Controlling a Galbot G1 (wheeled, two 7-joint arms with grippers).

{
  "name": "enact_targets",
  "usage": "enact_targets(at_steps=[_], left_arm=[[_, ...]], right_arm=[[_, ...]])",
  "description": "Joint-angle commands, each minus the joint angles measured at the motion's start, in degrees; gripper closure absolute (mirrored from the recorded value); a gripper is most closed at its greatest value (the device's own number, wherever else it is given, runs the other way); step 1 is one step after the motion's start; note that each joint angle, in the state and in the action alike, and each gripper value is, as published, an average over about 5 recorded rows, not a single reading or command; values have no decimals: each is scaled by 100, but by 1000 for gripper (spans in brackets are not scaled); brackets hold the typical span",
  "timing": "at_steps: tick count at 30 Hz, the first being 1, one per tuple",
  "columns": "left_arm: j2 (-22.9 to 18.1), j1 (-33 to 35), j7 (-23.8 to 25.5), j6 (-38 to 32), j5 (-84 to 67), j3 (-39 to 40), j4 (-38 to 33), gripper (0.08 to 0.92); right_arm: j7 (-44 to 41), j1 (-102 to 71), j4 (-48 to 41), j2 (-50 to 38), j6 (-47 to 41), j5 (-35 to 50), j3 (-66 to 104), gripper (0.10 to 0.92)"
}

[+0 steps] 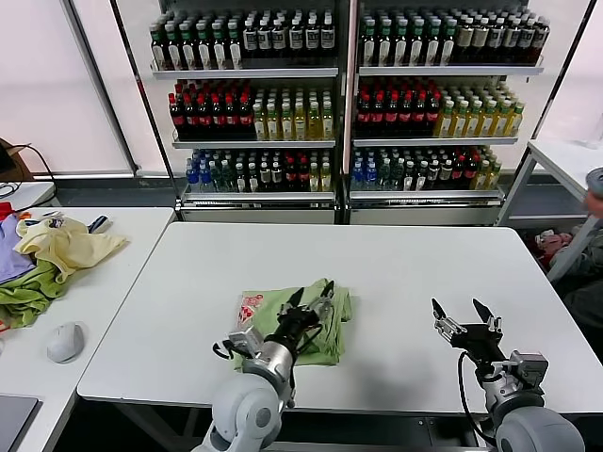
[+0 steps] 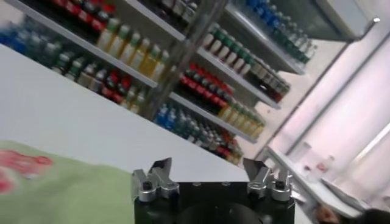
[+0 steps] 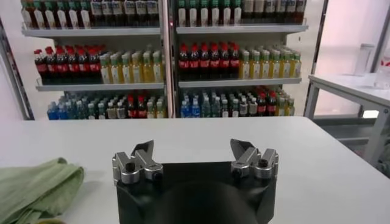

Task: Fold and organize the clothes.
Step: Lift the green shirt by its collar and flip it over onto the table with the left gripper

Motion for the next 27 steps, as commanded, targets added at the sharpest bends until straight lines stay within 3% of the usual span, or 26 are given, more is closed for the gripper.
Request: enact_targets(at_steps=[1, 11, 19, 27], left_arm=[[664, 174, -583, -250, 2413, -699, 675, 186], [671, 363, -832, 411, 3013, -604, 731, 177], [610, 264, -859, 911, 2314, -496, 793, 189], [588, 276, -823, 1102, 1455, -507, 727, 392]], right_arm=[[2, 19, -1, 23, 2, -12, -5, 203], [14, -46, 116, 85, -17, -47, 23, 203], [15, -181, 255, 114, -17, -54, 99, 203], [16, -310, 402, 115, -20, -50, 172, 203]])
